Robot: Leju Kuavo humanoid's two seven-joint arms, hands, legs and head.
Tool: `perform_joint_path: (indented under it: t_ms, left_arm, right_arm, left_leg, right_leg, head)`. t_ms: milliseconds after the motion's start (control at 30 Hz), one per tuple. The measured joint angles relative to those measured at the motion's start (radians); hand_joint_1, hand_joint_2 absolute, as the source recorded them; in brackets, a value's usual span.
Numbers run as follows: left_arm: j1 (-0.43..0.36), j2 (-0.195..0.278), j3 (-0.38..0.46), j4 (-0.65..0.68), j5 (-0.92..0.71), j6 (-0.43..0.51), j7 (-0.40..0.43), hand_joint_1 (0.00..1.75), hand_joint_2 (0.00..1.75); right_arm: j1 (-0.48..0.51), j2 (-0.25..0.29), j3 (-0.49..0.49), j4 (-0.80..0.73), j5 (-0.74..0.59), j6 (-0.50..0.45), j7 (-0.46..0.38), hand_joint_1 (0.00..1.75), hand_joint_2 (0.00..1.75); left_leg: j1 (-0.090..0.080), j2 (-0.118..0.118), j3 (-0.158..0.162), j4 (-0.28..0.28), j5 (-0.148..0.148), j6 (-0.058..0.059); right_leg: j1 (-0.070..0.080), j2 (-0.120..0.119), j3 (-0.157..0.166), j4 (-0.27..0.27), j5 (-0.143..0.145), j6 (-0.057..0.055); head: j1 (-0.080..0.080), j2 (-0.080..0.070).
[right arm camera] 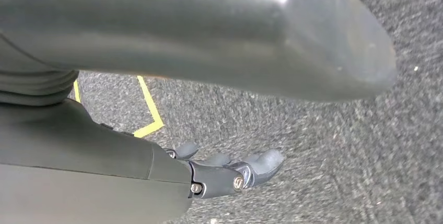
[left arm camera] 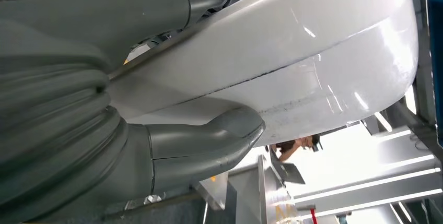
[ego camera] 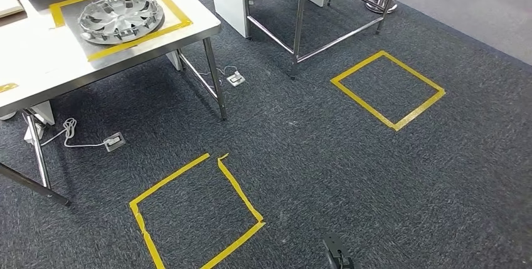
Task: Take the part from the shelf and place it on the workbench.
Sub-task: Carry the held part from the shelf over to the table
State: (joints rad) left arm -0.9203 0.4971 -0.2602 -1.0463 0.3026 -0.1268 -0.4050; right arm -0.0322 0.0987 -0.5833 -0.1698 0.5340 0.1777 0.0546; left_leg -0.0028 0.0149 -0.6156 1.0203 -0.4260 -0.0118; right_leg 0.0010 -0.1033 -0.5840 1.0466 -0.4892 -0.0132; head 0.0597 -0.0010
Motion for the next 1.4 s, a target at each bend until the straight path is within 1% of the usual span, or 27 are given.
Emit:
perform_joint_path:
  t_ms: [33, 67, 100, 133, 167, 200, 233, 267, 300, 333, 367, 400, 467, 500, 567, 633, 667, 700, 733, 767, 833, 867, 900, 933, 1033, 1200, 1400]
  left_arm:
    - [-0.001, 0.004, 0.0, -0.002, 0.002, 0.002, 0.001, 1.75, 1.75]
    - [-0.003, 0.006, 0.0, -0.004, 0.005, 0.003, 0.001, 1.75, 1.75]
    - [-0.004, 0.005, -0.001, -0.005, 0.007, 0.005, 0.002, 1.75, 1.75]
    - [-0.004, 0.004, -0.002, -0.006, 0.009, 0.006, 0.003, 1.75, 1.75]
    - [-0.003, 0.003, -0.003, -0.006, 0.012, 0.008, 0.004, 1.75, 1.75]
    - [-0.001, 0.002, -0.004, -0.006, 0.014, 0.009, 0.005, 1.75, 1.75]
    - [0.0, 0.002, -0.006, -0.006, 0.016, 0.009, 0.006, 1.75, 1.75]
    - [0.0, 0.002, -0.007, -0.006, 0.017, 0.01, 0.006, 1.75, 1.75]
    - [0.0, 0.002, -0.008, -0.007, 0.019, 0.01, 0.006, 1.75, 1.75]
    - [-0.001, 0.002, -0.009, -0.008, 0.019, 0.011, 0.006, 1.75, 1.75]
    - [-0.002, 0.003, -0.01, -0.009, 0.02, 0.013, 0.006, 1.75, 1.75]
    - [-0.003, 0.004, -0.011, -0.01, 0.022, 0.016, 0.006, 1.75, 1.75]
    - [-0.004, 0.008, -0.014, -0.012, 0.025, 0.021, 0.007, 1.75, 1.75]
    - [-0.003, 0.012, -0.015, -0.012, 0.027, 0.023, 0.006, 1.75, 1.75]
    - [-0.004, 0.019, -0.017, -0.013, 0.031, 0.028, 0.006, 1.75, 1.75]
    - [-0.001, 0.021, -0.02, -0.013, 0.035, 0.032, 0.004, 1.75, 1.75]
    - [0.003, 0.021, -0.023, -0.013, 0.037, 0.035, 0.004, 1.75, 1.75]
    - [0.008, 0.021, -0.025, -0.013, 0.038, 0.038, 0.003, 1.75, 1.75]
    - [0.012, 0.021, -0.028, -0.014, 0.04, 0.041, 0.003, 1.75, 1.75]
    - [0.015, 0.022, -0.031, -0.014, 0.041, 0.043, 0.002, 1.75, 1.75]
    - [0.015, 0.026, -0.033, -0.019, 0.041, 0.045, 0.0, 1.75, 1.75]
    - [0.015, 0.027, -0.033, -0.022, 0.042, 0.047, 0.0, 1.75, 1.75]
    - [0.014, 0.029, -0.033, -0.025, 0.042, 0.048, -0.001, 1.75, 1.75]
    - [0.015, 0.03, -0.033, -0.027, 0.043, 0.05, -0.002, 1.75, 1.75]
    - [0.017, 0.03, -0.035, -0.031, 0.044, 0.055, -0.002, 1.75, 1.75]
    - [0.017, 0.03, -0.038, -0.033, 0.044, 0.059, 0.0, 1.75, 1.75]
    - [0.017, 0.037, -0.043, -0.034, 0.045, 0.062, 0.001, 1.75, 1.75]
  right_arm:
    - [-0.001, 0.0, 0.0, 0.0, 0.0, 0.0, 0.0, 0.0, 0.0]
    - [-0.002, -0.001, 0.0, 0.0, 0.0, 0.001, 0.0, 0.0, 0.0]
    - [-0.001, -0.001, 0.0, 0.0, 0.0, 0.001, 0.001, 0.0, 0.0]
    - [0.0, -0.002, 0.0, 0.0, 0.0, 0.001, 0.001, 0.0, 0.0]
    - [0.001, -0.002, 0.0, 0.0, 0.0, 0.001, 0.002, 0.0, 0.0]
    - [0.002, -0.003, 0.0, 0.0, 0.0, 0.001, 0.002, 0.0, 0.0]
    - [0.002, -0.003, 0.0, 0.0, -0.001, 0.001, 0.002, 0.0, 0.0]
    - [0.002, -0.004, 0.0, 0.0, -0.002, 0.001, 0.002, 0.0, 0.0]
    - [0.002, -0.004, 0.0, 0.0, -0.005, 0.001, 0.004, 0.0, 0.0]
    - [0.001, -0.004, -0.001, 0.0, -0.01, 0.0, 0.007, 0.0, 0.0]
    - [-0.001, -0.005, -0.002, 0.0, -0.015, 0.0, 0.011, 0.0, 0.0]
    - [-0.002, -0.005, -0.003, 0.001, -0.019, -0.001, 0.014, 0.0, 0.0]
    - [-0.003, -0.005, -0.006, 0.001, -0.023, -0.002, 0.017, 0.0, 0.0]
    - [-0.003, -0.005, -0.008, 0.001, -0.023, -0.003, 0.017, 0.0, 0.0]
    - [-0.002, -0.005, -0.012, 0.001, -0.025, -0.004, 0.018, 0.0, 0.0]
    - [0.001, -0.005, -0.016, 0.001, -0.026, -0.006, 0.018, 0.0, 0.0]
    - [0.002, -0.005, -0.017, 0.001, -0.026, -0.006, 0.019, 0.0, 0.0]
    - [0.003, -0.006, -0.018, 0.001, -0.027, -0.006, 0.019, 0.0, 0.0]
    - [0.003, -0.006, -0.018, 0.001, -0.027, -0.006, 0.019, 0.0, 0.0]
    - [0.003, -0.006, -0.018, 0.001, -0.028, -0.006, 0.019, 0.0, 0.0]
    - [0.003, -0.006, -0.018, 0.001, -0.028, -0.007, 0.02, 0.0, 0.0]
    - [0.002, -0.006, -0.018, 0.001, -0.027, -0.008, 0.02, 0.0, 0.0]
    - [0.002, -0.006, -0.019, 0.001, -0.026, -0.009, 0.021, 0.0, 0.0]
    - [0.002, -0.006, -0.019, 0.001, -0.025, -0.009, 0.022, 0.0, 0.0]
    - [0.002, -0.008, -0.022, 0.001, -0.024, -0.011, 0.023, 0.0, 0.0]
    - [0.0, -0.008, -0.026, 0.001, -0.025, -0.012, 0.023, 0.0, 0.0]
    - [0.0, -0.008, -0.027, 0.001, -0.025, -0.013, 0.023, 0.0, 0.0]
  left_leg:
    - [0.004, -0.008, 0.001, -0.003, 0.003, 0.005]
    - [0.009, -0.016, 0.003, -0.007, 0.006, 0.01]
    - [0.011, -0.024, 0.002, -0.008, 0.007, 0.013]
    - [0.012, -0.034, 0.0, -0.007, 0.008, 0.015]
    - [0.012, -0.044, -0.002, -0.005, 0.008, 0.016]
    - [0.013, -0.056, -0.004, -0.003, 0.008, 0.016]
    - [0.014, -0.066, -0.005, -0.001, 0.008, 0.015]
    - [0.016, -0.075, -0.005, 0.002, 0.007, 0.013]
    - [0.017, -0.083, -0.006, 0.006, 0.005, 0.009]
    - [0.017, -0.09, -0.008, 0.011, 0.002, 0.004]
    - [0.017, -0.097, -0.01, 0.015, 0.001, -0.003]
    - [0.016, -0.104, -0.013, 0.016, 0.001, -0.01]
    - [0.017, -0.111, -0.014, 0.012, 0.004, -0.023]
    - [0.018, -0.105, -0.015, 0.011, 0.004, -0.028]
    - [0.017, -0.069, -0.033, 0.046, -0.02, -0.036]
    - [0.016, -0.032, -0.084, 0.161, -0.081, -0.042]
    - [0.016, -0.026, -0.115, 0.229, -0.109, -0.043]
    - [0.016, -0.024, -0.137, 0.277, -0.123, -0.044]
    - [0.016, -0.024, -0.143, 0.291, -0.119, -0.042]
    - [0.016, -0.023, -0.129, 0.264, -0.097, -0.039]
    - [0.012, -0.016, -0.061, 0.132, -0.037, -0.028]
    - [0.009, -0.011, -0.029, 0.07, -0.018, -0.022]
    - [0.005, -0.007, -0.008, 0.03, -0.01, -0.018]
    - [0.003, -0.006, 0.0, 0.013, -0.011, -0.016]
    - [0.003, -0.013, 0.0, 0.008, -0.008, -0.016]
    - [0.002, -0.015, -0.001, 0.009, -0.009, -0.005]
    - [0.002, -0.015, -0.001, 0.009, -0.008, -0.002]
  right_leg:
    - [-0.001, 0.02, -0.006, 0.017, -0.013, 0.006]
    - [-0.002, 0.047, -0.022, 0.054, -0.035, 0.011]
    - [-0.005, 0.074, -0.05, 0.112, -0.065, 0.015]
    - [-0.007, 0.09, -0.083, 0.18, -0.095, 0.018]
    - [-0.008, 0.095, -0.114, 0.241, -0.116, 0.02]
    - [-0.009, 0.097, -0.133, 0.273, -0.119, 0.021]
    - [-0.011, 0.099, -0.133, 0.267, -0.102, 0.022]
    - [-0.013, 0.1, -0.114, 0.222, -0.07, 0.023]
    - [-0.016, 0.105, -0.083, 0.152, -0.033, 0.024]
    - [-0.018, 0.112, -0.053, 0.087, -0.008, 0.024]
    - [-0.019, 0.117, -0.032, 0.039, 0.006, 0.022]
    - [-0.018, 0.12, -0.022, 0.016, 0.009, 0.019]
    - [-0.016, 0.118, -0.022, 0.012, 0.009, 0.007]
    - [-0.016, 0.114, -0.02, 0.01, 0.012, 0.0]
    - [-0.019, 0.109, -0.018, 0.005, 0.018, -0.013]
    - [-0.018, 0.105, -0.018, 0.004, 0.02, -0.019]
    - [-0.017, 0.102, -0.019, 0.004, 0.019, -0.021]
    - [-0.016, 0.099, -0.019, 0.004, 0.019, -0.021]
    - [-0.016, 0.096, -0.019, 0.004, 0.018, -0.022]
    - [-0.015, 0.093, -0.018, 0.004, 0.018, -0.022]
    - [-0.012, 0.089, -0.016, 0.004, 0.016, -0.02]
    - [-0.01, 0.088, -0.017, 0.005, 0.015, -0.017]
    - [-0.009, 0.086, -0.017, 0.006, 0.014, -0.013]
    - [-0.006, 0.085, -0.019, 0.006, 0.013, -0.013]
    - [-0.002, 0.082, -0.017, 0.001, 0.015, -0.018]
    - [-0.003, 0.081, -0.011, -0.012, 0.021, -0.007]
    - [-0.004, 0.081, -0.01, -0.016, 0.024, 0.002]
  head:
    - [0.001, 0.0]
    - [0.002, 0.0]
    - [0.003, 0.0]
    - [0.004, 0.0]
    - [0.005, 0.0]
    - [0.005, 0.0]
    - [0.006, 0.0]
    - [0.006, 0.0]
    - [0.006, 0.0]
    - [0.007, 0.0]
    - [0.007, 0.0]
    - [0.008, 0.0]
    - [0.007, 0.0]
    - [0.007, 0.0]
    - [0.004, 0.0]
    - [0.001, 0.0]
    - [0.001, 0.0]
    - [0.001, 0.0]
    - [0.001, 0.0]
    - [0.001, 0.0]
    - [0.001, 0.0]
    - [0.001, 0.0]
    - [0.002, 0.0]
    - [0.002, 0.0]
    - [0.005, 0.0]
    - [0.005, 0.0]
    - [0.004, 0.0]
